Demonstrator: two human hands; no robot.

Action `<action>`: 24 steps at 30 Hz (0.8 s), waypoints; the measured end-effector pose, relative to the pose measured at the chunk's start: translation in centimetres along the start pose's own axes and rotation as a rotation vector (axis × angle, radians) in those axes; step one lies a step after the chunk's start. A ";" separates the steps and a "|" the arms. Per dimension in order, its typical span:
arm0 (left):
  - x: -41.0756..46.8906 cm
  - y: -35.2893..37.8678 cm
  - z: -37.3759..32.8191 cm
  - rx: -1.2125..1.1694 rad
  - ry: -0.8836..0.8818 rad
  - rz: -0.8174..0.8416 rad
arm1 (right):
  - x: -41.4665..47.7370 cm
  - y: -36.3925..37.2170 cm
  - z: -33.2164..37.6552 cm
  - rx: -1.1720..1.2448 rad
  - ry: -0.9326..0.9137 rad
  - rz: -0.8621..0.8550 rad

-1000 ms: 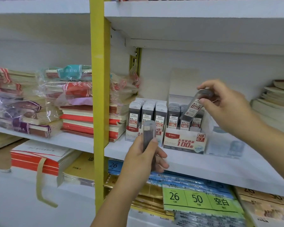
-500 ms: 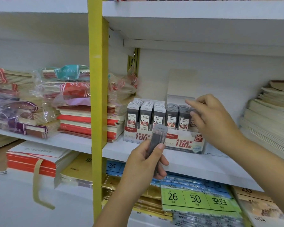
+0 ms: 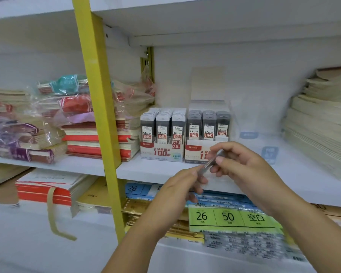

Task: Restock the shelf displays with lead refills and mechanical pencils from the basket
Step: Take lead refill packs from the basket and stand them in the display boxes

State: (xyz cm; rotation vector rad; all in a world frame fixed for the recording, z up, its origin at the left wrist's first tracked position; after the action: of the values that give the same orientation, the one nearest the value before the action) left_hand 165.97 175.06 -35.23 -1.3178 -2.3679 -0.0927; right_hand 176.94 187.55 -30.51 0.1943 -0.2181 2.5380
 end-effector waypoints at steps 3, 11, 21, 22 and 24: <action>-0.1 0.0 -0.4 0.048 0.087 -0.038 | -0.2 -0.3 -0.7 0.013 0.046 0.014; 0.1 0.3 -0.5 0.131 0.222 -0.153 | -0.7 -0.5 -0.9 0.089 0.089 -0.102; 2.0 -0.4 -1.2 0.867 0.492 -0.300 | 2.1 -4.4 9.3 -0.541 -0.483 -0.443; 2.2 -0.3 -0.9 0.915 0.496 -0.279 | 2.8 -4.6 9.9 -0.669 -0.511 -0.458; 2.5 -0.4 -0.1 0.991 0.482 -0.226 | 4.4 -4.7 10.2 -0.905 -0.484 -0.449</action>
State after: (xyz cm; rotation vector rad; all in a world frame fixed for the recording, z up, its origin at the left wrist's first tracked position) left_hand 164.58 176.83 -34.08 -0.4700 -1.7183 0.5602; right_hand 176.87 191.71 -19.25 0.4263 -1.2999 1.7044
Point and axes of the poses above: each hand's wrist, its own x-axis towards the middle knuckle, its own y-axis out of the palm, z = x × y, the point moved 3 cm from there along x, towards the middle knuckle, and after that the axes turned 13 degrees about y, right-handed, at the moved point
